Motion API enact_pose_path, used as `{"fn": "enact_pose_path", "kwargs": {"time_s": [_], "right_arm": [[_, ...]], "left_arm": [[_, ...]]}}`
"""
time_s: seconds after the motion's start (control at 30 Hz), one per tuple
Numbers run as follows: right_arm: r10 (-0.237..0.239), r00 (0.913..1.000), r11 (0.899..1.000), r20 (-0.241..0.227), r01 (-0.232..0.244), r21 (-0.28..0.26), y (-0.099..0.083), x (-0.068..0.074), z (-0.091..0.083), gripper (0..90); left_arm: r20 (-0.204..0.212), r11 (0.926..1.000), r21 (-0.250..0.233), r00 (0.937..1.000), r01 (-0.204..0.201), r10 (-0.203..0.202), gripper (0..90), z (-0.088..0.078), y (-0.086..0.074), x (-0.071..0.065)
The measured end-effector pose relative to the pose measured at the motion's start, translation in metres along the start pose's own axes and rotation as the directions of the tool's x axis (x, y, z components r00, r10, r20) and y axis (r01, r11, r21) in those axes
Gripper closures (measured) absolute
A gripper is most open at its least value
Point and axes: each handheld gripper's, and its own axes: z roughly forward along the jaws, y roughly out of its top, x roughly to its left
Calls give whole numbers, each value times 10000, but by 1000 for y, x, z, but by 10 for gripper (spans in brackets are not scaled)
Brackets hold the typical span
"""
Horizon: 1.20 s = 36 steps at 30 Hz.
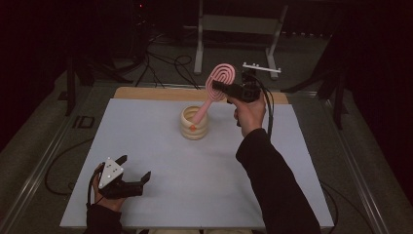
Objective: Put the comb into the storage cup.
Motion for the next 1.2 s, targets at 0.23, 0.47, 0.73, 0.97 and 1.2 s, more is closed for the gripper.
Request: {"fn": "enact_pose_path", "kwargs": {"time_s": [0.23, 0.47, 0.73, 0.97, 1.2], "right_arm": [[45, 9999, 10000, 166, -45, -33, 1, -4, 0, 637], [116, 9998, 9998, 168, -114, -132, 3, -5, 1, 637], [208, 9995, 9997, 251, -205, -118, 3, -8, 4, 637], [175, 9992, 9997, 347, -169, -203, 4, -9, 8, 637], [168, 9988, 9996, 468, -157, -240, 4, -9, 13, 637]], "left_arm": [[18, 10000, -1, 10000, 30, -30, 8, 0, 0, 1], [34, 10000, 11, 10000, 42, -42, 10, 0, 0, 1], [30, 10000, 2, 10000, 59, -59, 11, 0, 0, 1], [33, 10000, -2, 10000, 80, -80, 11, 0, 0, 1], [26, 10000, -3, 10000, 87, -87, 12, -1, 0, 1]]}}
